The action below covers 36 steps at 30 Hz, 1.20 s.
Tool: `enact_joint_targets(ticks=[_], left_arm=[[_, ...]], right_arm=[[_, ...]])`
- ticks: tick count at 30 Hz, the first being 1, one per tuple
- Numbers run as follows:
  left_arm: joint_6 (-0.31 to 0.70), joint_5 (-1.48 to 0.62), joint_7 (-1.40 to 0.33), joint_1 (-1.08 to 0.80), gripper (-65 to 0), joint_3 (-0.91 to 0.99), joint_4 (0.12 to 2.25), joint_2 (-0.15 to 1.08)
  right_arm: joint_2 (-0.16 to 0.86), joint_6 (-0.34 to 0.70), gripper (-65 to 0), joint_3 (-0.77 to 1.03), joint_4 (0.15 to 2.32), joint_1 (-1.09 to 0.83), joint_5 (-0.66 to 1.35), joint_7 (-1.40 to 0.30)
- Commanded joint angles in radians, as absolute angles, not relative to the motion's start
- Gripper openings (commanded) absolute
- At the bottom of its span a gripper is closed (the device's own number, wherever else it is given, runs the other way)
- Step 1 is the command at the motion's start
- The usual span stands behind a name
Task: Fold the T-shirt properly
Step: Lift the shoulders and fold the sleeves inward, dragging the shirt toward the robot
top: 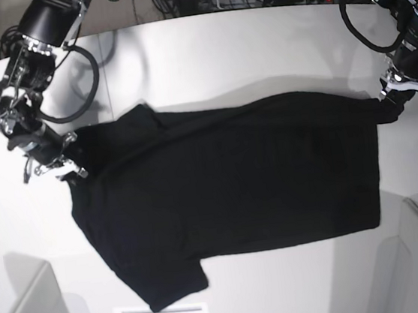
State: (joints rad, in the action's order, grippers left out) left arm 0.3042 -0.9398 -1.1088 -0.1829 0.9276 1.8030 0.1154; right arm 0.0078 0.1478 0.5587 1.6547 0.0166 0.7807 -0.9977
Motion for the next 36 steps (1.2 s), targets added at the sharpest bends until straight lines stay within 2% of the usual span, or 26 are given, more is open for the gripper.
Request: enact_joint_targets(ticks=[1, 7, 10, 16, 27, 36], left_arm=[[0.297, -0.954, -1.087, -0.171, -65.0, 0.929, 1.793, 0.13], [0.292, -0.952, -1.084, -0.13, -65.0, 0.929, 1.712, 0.131], [0.292, -0.943, -1.086, -0.101, -65.0, 0.928, 1.679, 0.131], [0.294, -0.796, -1.081, -0.036, -65.0, 0.852, 1.662, 0.128], [0.294, -0.786, -1.081, 0.041, -65.0, 0.845, 1.627, 0.131], [0.294, -0.786, -1.079, 0.056, -65.0, 0.845, 1.584, 0.131]], right_arm=[[0.018, 0.15, -65.0, 0.561, 1.656, 0.048, 0.794, -0.977], [0.015, 0.14, -65.0, 0.561, 1.638, 0.134, 0.641, -0.974], [0.016, 0.14, -65.0, 0.561, 1.62, 0.173, 0.639, -0.972], [0.016, 0.14, -65.0, 0.561, 1.521, 0.223, 0.639, -0.961], [0.045, 0.137, -65.0, 0.483, 1.411, 0.248, 0.638, -0.854], [0.047, 0.137, -65.0, 0.486, 1.391, 0.255, 0.638, -0.846]])
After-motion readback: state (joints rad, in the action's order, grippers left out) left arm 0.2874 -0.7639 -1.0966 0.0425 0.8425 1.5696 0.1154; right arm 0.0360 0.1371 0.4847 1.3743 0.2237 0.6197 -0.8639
